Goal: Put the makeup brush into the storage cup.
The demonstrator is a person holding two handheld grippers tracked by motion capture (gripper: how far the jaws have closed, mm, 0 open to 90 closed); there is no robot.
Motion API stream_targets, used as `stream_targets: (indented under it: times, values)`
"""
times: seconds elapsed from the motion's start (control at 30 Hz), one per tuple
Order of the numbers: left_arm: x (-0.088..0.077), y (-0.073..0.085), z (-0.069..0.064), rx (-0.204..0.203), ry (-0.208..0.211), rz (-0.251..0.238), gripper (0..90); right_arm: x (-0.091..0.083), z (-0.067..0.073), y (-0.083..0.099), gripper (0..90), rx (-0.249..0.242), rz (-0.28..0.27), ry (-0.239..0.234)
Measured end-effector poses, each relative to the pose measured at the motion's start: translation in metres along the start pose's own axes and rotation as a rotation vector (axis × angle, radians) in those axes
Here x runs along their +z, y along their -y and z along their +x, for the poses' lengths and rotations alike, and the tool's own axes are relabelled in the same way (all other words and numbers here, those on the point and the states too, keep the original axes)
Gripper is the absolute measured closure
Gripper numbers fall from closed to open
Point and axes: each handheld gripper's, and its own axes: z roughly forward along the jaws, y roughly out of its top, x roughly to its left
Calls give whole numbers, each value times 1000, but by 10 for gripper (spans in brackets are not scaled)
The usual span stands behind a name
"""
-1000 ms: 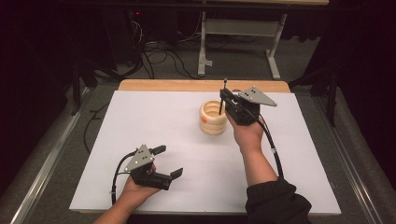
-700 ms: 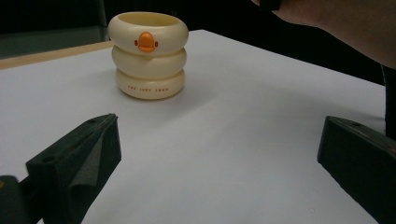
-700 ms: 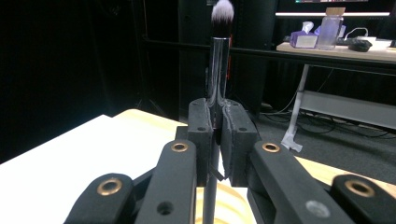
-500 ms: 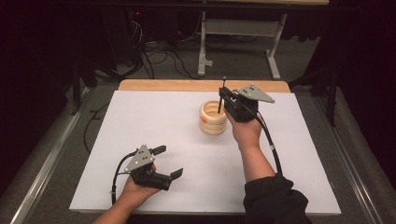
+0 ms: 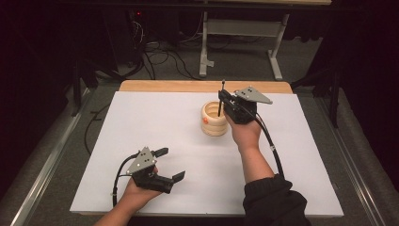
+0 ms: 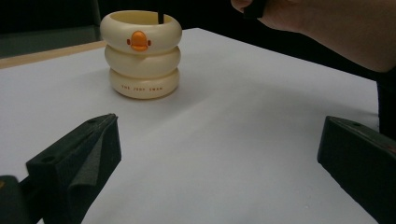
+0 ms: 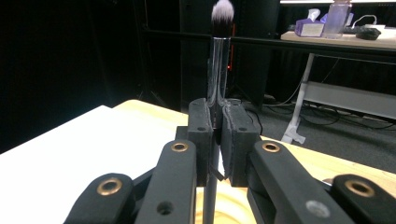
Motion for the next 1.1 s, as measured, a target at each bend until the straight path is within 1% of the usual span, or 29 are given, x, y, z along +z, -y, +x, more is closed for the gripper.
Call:
stream_targets:
  times: [0.2,0.3,0.43,0.47,0.6,0.67,0.8,0.83,0.87,1.1]
  values:
    - [-1,0,1,-2,0,0,4,5,1,5,857,-10,14,-5]
    - [-1,0,1,2,1,1,4,8,3,10,857,-6,25,-6]
    - [-1,0,1,3,1,6,4,10,3,16,857,-20,46,-3]
    - [-1,0,1,3,1,6,4,10,3,19,857,-9,52,-1]
    - [-1,0,1,3,2,10,4,11,0,25,857,5,67,2]
    - [-1,0,2,5,2,13,4,11,-1,28,857,2,68,-5]
    - [-1,0,1,3,3,10,4,12,-1,32,857,10,81,1]
    - [-1,0,1,3,3,9,4,12,-2,33,857,6,86,1]
    - [-1,0,0,1,4,8,4,13,-2,34,857,15,86,1]
    - [-1,0,1,0,4,7,4,15,-4,39,856,15,106,15]
